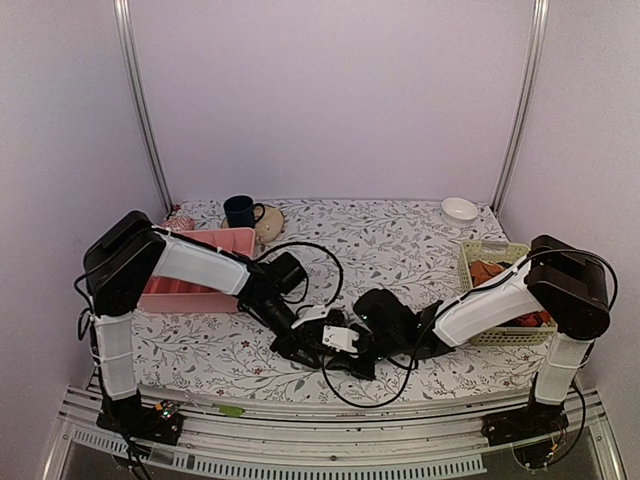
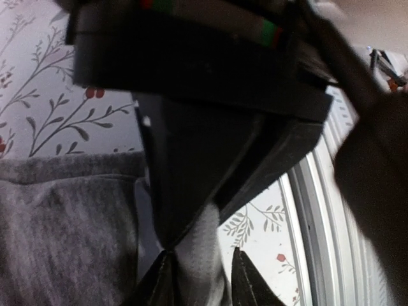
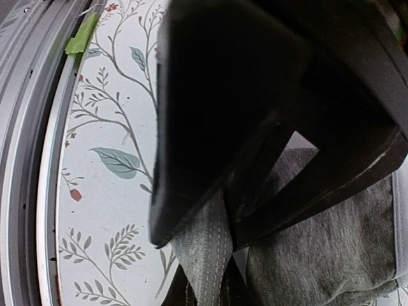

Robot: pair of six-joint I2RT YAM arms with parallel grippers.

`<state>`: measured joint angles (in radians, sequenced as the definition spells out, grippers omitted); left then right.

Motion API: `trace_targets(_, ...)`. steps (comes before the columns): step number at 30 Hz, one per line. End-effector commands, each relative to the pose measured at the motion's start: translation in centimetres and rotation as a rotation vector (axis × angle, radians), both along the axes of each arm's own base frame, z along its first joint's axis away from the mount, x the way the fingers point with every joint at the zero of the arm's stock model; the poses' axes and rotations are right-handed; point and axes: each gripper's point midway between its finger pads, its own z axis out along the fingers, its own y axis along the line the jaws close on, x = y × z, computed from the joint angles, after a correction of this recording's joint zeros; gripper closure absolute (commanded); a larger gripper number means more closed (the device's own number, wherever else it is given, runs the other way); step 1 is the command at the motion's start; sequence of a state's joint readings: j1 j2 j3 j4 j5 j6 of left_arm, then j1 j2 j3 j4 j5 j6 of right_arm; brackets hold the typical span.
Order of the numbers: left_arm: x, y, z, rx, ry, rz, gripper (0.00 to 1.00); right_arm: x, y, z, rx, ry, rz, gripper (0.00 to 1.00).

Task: Roll the underwear
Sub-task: Roll the underwear at the center of the board.

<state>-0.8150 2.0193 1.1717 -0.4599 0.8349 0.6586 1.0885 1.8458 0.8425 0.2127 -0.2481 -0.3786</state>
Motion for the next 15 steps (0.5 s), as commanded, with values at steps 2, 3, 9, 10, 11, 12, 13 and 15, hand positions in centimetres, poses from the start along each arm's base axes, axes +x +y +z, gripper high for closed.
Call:
trace_targets(2,4.5,0.8,4.0,-0.073,-0.169,0.146,0.54,-3.6,-0.2,-0.4,-0.013,0.199,0.062,1.0)
trace_targets(3,5.2,1.0,5.2,-0.104,-0.199,0.171,0.52,-3.8,-0.2,-0.3,-0.01,0.225,0.062,1.0)
trace_targets(9,8.6,3.8,11.0,-0.223,-0.379,0.341,0.41,-3.9,-0.5,0.4,-0.005,0.412,0.014,1.0)
trace_targets(10,8.6,4.6,11.5,-0.235,-0.406,0.367,0.4,-3.7,-0.5,0.5,0.0,0.446,0.007,1.0)
trace_targets(11,8.8,5.2,12.3,-0.251,-0.439,0.391,0.39,-3.5,-0.6,0.5,-0.002,0.485,-0.002,1.0)
trace_targets(12,8.7,5.8,12.7,-0.256,-0.47,0.414,0.39,-3.4,-0.7,0.5,-0.005,0.521,-0.01,1.0)
trace_targets(13,8.6,6.4,13.2,-0.262,-0.502,0.431,0.38,-3.1,-0.7,0.6,-0.008,0.561,-0.019,1.0)
trace_targets(15,7.9,7.5,13.5,-0.265,-0.543,0.46,0.37,-2.9,-0.8,0.3,-0.027,0.635,-0.033,1.0)
